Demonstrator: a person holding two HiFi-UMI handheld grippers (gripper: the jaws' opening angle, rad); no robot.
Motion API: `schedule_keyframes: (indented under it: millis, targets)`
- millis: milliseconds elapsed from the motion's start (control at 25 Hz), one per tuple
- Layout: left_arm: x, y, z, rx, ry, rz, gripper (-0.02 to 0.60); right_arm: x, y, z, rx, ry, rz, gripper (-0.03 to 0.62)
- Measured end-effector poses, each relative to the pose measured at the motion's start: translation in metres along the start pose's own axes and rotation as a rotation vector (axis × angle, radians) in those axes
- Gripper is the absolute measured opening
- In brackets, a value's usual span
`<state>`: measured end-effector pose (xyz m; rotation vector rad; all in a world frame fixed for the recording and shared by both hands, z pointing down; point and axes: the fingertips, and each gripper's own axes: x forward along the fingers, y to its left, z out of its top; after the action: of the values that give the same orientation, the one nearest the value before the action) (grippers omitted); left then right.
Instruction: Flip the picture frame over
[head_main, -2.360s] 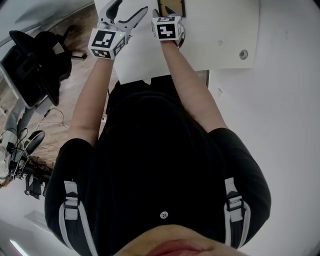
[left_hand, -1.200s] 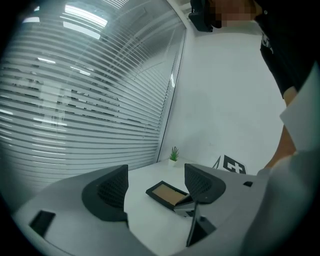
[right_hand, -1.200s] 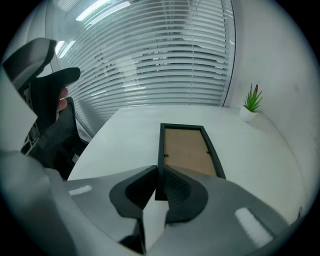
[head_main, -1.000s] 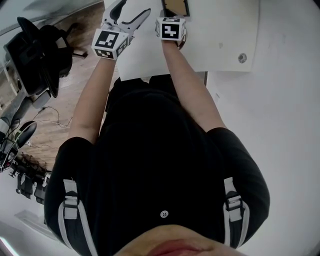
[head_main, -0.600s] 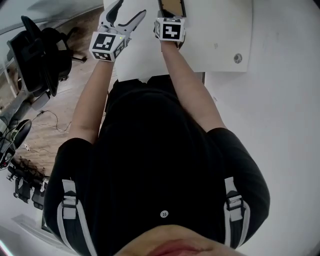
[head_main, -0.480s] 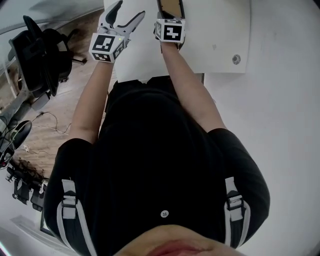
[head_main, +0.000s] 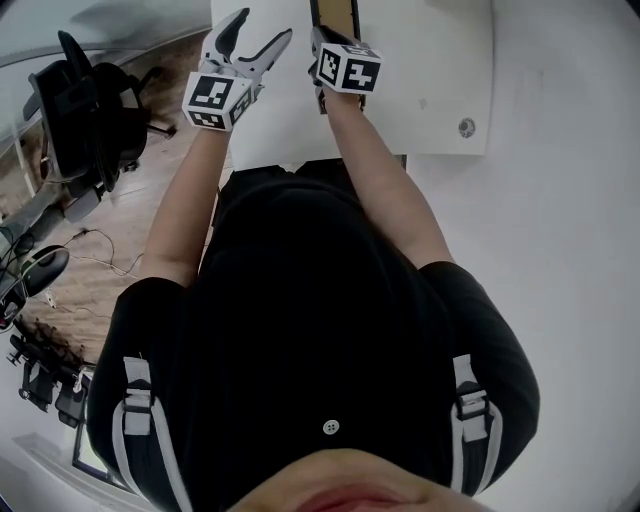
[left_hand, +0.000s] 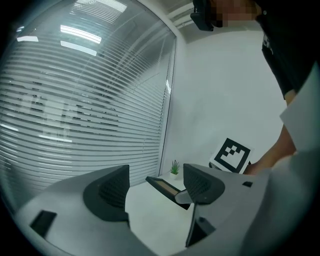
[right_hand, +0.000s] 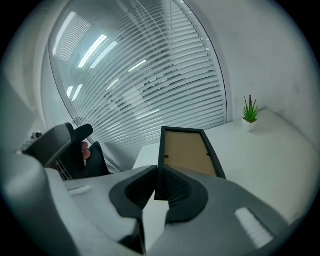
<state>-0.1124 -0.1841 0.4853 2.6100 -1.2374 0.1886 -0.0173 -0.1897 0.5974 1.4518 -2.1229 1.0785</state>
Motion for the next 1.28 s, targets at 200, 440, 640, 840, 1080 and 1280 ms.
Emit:
schedule_keyframes:
  millis: [200,440,640,840,1080,1280]
  targets:
    - [0.004,-0.001,0.003,0.004,-0.006,0.006,0.339,-0.005,0.006,0.011,0.101,-0.031,0.084,0.051]
    - [0.010,-0.013,0.005,0.007,-0.005,0.006,0.336,-0.020,0.007,0.022,0.247,-0.075,0.209,0.051]
    - [0.013,-0.015,0.000,0.004,0.001,0.005,0.334,-0.018,0.005,0.022,0.426,-0.118,0.353,0.051]
    - [0.016,-0.016,-0.007,-0.001,0.008,0.007,0.333,-0.014,0.010,0.019,0.490,-0.116,0.465,0.051]
    - [0.019,-0.016,-0.015,-0.015,0.016,0.011,0.331,-0.010,0.011,0.016,0.671,-0.134,0.613,0.051]
    - [0.021,-0.013,-0.023,-0.028,0.027,0.022,0.331,-0.004,0.006,0.008,0.769,-0.114,0.698,0.051]
